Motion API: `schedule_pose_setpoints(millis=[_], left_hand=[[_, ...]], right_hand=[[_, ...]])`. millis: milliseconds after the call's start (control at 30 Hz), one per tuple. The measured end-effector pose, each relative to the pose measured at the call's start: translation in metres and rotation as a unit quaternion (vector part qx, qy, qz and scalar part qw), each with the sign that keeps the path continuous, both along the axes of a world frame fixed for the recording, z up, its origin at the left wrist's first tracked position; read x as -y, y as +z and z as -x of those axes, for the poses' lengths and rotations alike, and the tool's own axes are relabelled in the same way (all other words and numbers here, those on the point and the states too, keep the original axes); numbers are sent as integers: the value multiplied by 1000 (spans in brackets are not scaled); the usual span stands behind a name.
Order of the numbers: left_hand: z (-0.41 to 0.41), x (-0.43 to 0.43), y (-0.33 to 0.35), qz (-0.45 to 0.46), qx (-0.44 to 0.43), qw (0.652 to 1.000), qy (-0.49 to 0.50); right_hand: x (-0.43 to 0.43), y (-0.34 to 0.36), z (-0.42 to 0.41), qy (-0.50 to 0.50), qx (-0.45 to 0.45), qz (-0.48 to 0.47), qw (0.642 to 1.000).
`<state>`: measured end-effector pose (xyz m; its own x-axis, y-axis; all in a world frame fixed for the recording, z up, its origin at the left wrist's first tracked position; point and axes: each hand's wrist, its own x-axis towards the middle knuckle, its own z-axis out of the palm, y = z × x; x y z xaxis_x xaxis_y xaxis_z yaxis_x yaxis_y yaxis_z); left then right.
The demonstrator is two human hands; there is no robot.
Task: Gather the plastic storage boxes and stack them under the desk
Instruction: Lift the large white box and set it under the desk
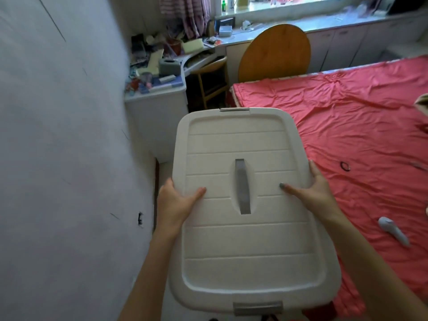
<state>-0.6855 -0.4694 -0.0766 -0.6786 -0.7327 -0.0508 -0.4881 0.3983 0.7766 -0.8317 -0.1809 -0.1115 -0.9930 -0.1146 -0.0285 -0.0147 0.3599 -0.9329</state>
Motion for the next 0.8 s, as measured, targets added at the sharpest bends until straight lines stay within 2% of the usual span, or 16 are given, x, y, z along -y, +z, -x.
schedule_pose_setpoints(millis=[400,800], left_hand=[[-28,28,18,-2,-22,1000,4],[-47,88,19,5,-58,998,7]], right_hand=[[31,24,-24,-14,-36,-8,999],[95,32,-38,12,-29,49,998]])
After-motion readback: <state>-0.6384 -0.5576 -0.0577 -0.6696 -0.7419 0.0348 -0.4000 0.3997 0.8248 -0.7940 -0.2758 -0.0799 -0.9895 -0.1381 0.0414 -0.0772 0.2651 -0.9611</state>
